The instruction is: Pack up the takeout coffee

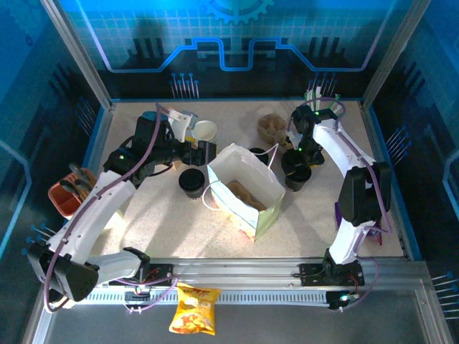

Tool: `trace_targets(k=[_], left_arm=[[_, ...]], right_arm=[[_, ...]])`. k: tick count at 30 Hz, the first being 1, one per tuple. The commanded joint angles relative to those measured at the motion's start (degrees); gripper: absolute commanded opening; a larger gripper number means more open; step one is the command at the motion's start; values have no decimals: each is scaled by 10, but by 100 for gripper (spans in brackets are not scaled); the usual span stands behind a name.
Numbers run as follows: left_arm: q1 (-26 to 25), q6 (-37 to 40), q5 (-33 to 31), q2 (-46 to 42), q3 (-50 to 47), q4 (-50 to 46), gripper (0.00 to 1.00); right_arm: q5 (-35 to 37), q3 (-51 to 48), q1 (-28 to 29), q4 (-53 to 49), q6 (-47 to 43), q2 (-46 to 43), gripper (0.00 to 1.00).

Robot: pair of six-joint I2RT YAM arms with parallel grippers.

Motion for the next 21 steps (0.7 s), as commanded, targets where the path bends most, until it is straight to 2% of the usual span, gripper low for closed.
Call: trace_targets(k=[1, 21], left_arm=[[4, 13, 7, -2, -8, 10, 95], [4, 12, 8, -4, -11, 12, 95]], right_arm=[[9, 13, 9, -17, -7, 9, 79], [16, 8, 12, -10, -5, 12, 72]])
